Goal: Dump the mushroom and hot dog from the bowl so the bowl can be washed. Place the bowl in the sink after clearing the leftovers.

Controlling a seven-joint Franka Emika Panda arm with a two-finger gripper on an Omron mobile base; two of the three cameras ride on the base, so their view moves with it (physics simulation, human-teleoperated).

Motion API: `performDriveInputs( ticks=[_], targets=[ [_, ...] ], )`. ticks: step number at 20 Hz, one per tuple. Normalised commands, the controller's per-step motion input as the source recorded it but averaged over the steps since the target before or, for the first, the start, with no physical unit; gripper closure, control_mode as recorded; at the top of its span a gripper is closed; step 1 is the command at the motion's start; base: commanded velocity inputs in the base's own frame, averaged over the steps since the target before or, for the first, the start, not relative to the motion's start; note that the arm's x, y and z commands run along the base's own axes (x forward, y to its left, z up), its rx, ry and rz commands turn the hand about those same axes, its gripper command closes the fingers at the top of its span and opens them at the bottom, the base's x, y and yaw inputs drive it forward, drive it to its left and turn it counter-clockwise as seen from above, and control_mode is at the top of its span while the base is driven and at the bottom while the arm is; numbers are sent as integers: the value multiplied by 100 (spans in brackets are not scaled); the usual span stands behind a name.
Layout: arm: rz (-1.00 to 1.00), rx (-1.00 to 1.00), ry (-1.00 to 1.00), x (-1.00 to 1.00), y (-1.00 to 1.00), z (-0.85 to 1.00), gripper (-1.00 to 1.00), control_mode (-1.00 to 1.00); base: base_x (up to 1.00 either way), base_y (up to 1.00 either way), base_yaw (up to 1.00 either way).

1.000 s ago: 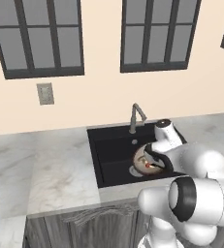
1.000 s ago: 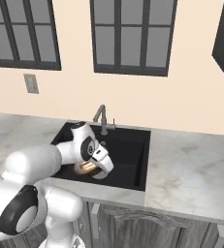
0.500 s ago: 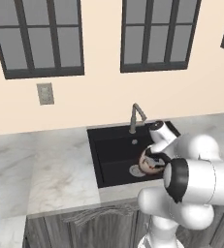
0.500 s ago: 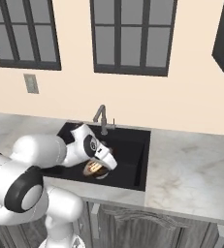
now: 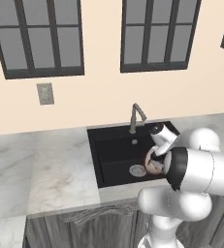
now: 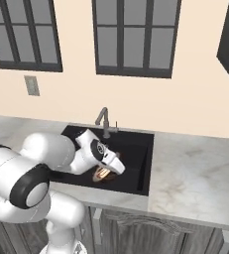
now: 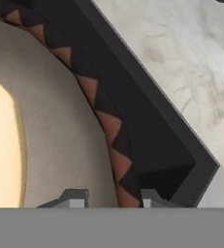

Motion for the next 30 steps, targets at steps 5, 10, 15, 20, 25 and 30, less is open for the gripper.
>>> performDriveInputs(
  ticks=[5,10,15,20,25,30],
  targets=[
    [2,-16,0,11,-60,-10,100,-100,0,0,0],
    [3,-20,0,-1,-12,-7,100,-100,0,0,0],
    [4,-25,4,-2,22,-12,100,-100,0,0,0],
    [0,-26,-1,0,19,0,100,-100,0,0,0],
    [0,-31,-8,0,23,4,100,-100,0,0,0],
    [0,-15,0,0,17,1,100,-100,0,0,0]
  ],
)
